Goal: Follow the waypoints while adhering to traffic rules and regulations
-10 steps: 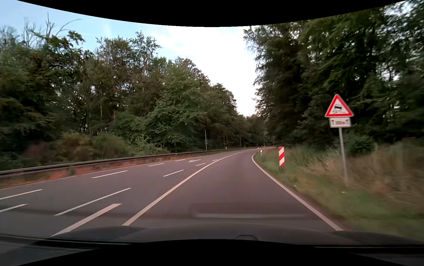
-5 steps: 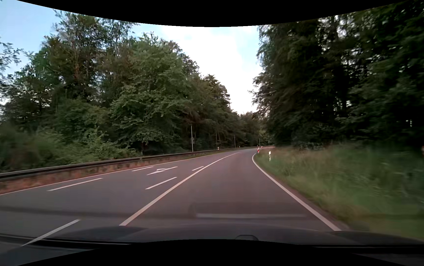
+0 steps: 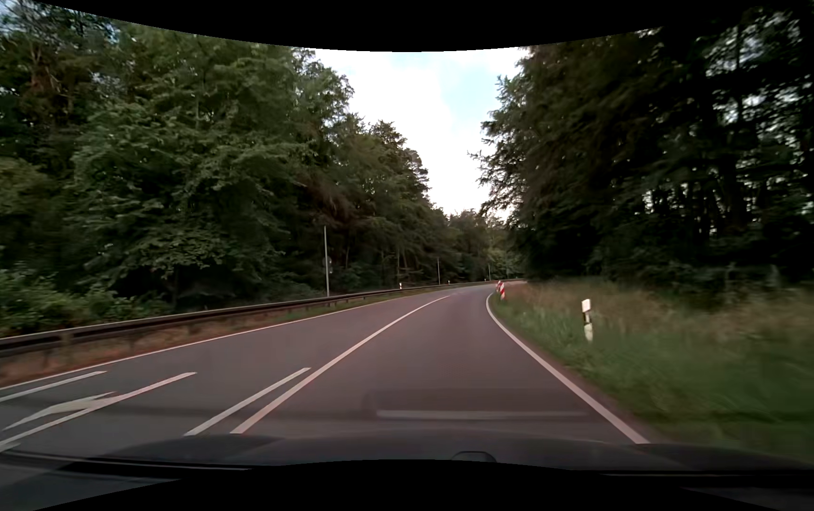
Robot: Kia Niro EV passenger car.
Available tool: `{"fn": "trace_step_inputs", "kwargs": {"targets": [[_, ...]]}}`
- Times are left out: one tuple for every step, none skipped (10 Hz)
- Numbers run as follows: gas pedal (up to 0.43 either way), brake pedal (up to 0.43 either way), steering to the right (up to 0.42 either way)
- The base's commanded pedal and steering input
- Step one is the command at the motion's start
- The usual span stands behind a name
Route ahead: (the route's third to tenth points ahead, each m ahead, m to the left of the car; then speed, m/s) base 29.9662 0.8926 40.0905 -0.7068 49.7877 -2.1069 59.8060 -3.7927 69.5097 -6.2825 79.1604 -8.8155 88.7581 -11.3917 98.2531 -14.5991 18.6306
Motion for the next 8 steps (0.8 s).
{"fn": "trace_step_inputs", "kwargs": {"targets": [[0.087, 0.000, 0.013], [0.087, 0.000, 0.013], [0.087, 0.000, 0.013], [0.087, 0.000, 0.013], [0.087, 0.000, 0.013], [0.087, 0.000, 0.014], [0.087, 0.000, 0.015], [0.087, 0.000, 0.016]]}}
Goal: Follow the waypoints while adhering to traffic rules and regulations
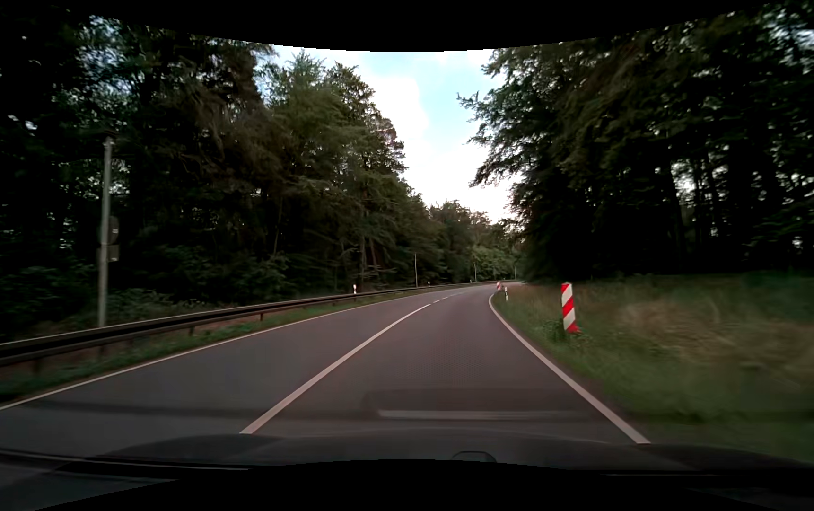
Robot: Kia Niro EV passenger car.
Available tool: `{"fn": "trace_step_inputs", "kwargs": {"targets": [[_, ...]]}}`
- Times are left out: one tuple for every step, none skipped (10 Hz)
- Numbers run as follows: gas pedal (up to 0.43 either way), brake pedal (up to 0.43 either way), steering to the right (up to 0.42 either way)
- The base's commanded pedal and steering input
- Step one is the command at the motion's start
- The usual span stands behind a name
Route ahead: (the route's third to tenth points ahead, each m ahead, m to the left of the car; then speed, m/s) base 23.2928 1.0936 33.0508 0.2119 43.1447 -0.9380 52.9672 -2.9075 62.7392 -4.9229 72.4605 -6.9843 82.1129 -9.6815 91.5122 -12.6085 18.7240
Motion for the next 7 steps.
{"fn": "trace_step_inputs", "kwargs": {"targets": [[0.087, 0.000, 0.016], [0.087, 0.000, 0.017], [0.087, 0.000, 0.018], [0.087, 0.000, 0.019], [0.087, 0.000, 0.019], [0.087, 0.000, 0.019], [0.087, 0.000, 0.017]]}}
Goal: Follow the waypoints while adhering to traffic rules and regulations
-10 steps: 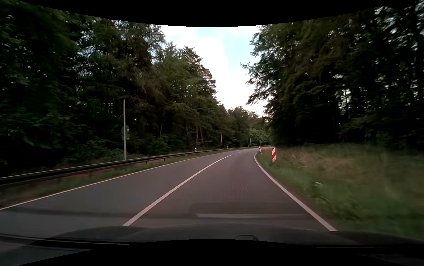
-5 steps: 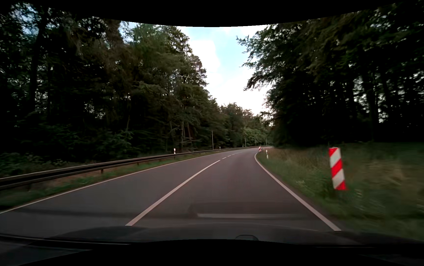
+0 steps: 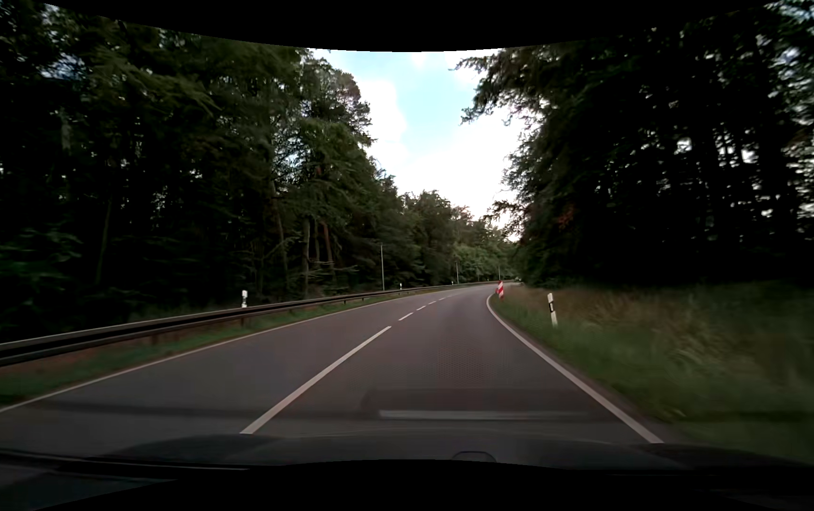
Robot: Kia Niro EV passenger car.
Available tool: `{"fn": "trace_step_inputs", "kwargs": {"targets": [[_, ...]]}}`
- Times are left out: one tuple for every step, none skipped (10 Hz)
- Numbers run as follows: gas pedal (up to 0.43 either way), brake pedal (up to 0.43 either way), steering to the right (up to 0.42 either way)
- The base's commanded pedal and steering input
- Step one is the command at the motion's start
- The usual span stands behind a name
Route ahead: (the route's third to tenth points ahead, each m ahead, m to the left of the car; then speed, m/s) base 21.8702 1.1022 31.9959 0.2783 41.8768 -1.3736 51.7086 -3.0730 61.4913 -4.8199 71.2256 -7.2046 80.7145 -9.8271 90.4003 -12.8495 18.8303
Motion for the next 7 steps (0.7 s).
{"fn": "trace_step_inputs", "kwargs": {"targets": [[0.087, 0.000, 0.016], [0.087, 0.000, 0.016], [0.087, 0.000, 0.016], [0.087, 0.000, 0.016], [0.087, 0.000, 0.016], [0.087, 0.000, 0.016], [0.087, 0.000, 0.016]]}}
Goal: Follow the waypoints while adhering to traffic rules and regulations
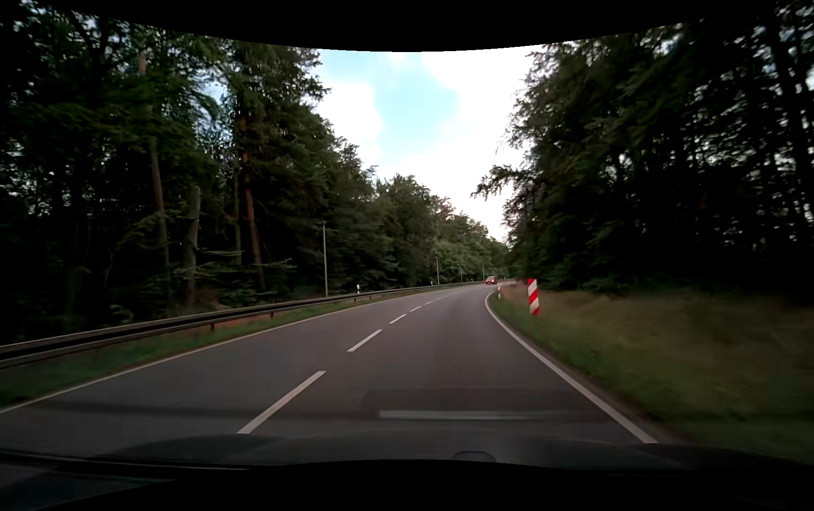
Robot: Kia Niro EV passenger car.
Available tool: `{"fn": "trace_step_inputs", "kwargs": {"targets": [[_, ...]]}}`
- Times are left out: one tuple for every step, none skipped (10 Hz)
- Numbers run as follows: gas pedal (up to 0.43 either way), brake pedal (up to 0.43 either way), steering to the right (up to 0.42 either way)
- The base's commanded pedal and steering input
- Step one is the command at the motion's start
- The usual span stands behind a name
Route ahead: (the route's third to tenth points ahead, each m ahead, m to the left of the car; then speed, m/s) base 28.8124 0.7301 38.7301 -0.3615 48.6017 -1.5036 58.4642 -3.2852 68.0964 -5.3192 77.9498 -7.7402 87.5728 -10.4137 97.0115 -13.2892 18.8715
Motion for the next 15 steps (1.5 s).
{"fn": "trace_step_inputs", "kwargs": {"targets": [[0.087, 0.000, 0.016], [0.087, 0.000, 0.016], [0.087, 0.000, 0.015], [0.087, 0.000, 0.015], [0.087, 0.000, 0.015], [0.087, 0.000, 0.015], [0.087, 0.000, 0.015], [0.087, 0.000, 0.015], [0.087, 0.000, 0.014], [0.087, 0.000, 0.014], [0.087, 0.000, 0.014], [0.087, 0.000, 0.014], [0.087, 0.000, 0.014], [0.087, 0.000, 0.013], [0.079, 0.000, 0.013]]}}
